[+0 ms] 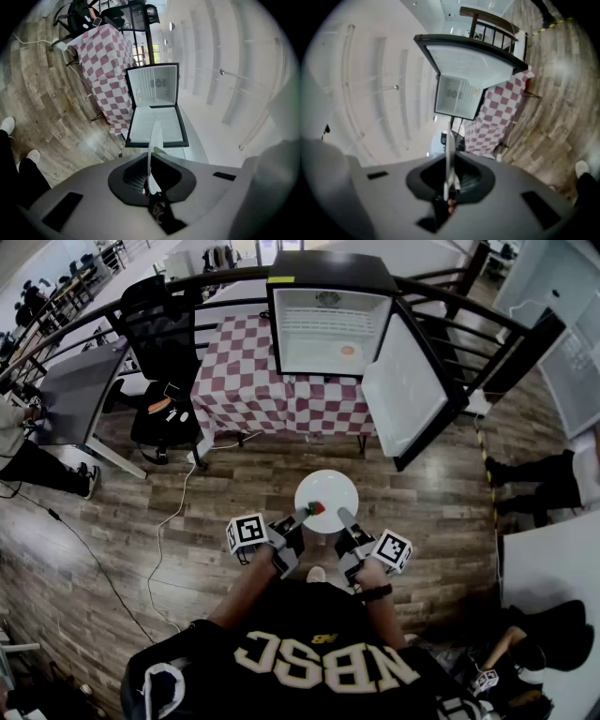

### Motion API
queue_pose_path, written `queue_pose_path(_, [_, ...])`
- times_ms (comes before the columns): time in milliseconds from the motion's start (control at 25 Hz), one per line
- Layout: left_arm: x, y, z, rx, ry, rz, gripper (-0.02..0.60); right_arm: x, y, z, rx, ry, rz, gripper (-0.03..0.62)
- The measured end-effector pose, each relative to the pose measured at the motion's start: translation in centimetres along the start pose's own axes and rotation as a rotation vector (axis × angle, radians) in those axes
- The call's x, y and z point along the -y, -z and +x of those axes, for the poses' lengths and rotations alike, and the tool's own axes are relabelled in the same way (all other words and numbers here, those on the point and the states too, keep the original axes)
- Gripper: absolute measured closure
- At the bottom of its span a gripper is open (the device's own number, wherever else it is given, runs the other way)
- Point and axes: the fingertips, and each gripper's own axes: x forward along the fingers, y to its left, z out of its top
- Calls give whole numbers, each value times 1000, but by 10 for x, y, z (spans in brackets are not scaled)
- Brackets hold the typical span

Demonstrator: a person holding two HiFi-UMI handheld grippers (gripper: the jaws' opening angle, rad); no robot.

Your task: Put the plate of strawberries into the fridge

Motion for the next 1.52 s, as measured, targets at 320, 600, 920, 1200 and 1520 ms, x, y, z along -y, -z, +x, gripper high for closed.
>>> queue_pose_path(320, [-18, 38, 10, 4, -65, -44, 554, 31, 0, -30, -21, 40, 72, 551])
queue_pose_path(600, [-30, 28, 9, 26, -103, -82, 554, 39, -1, -14, -46, 26, 94, 551])
queue_pose_path(920, [-34, -22, 51, -34, -77, -97, 554, 50, -36, 30, 9, 60, 110, 551])
queue_pose_path(1200, [-9, -110, 105, -77, -12, -95, 552, 27, -102, 109, 78, 60, 94, 551])
queue_pose_path(1520, [1, -201, 126, -81, -1, -67, 552, 16, -128, 204, 80, 73, 124, 551])
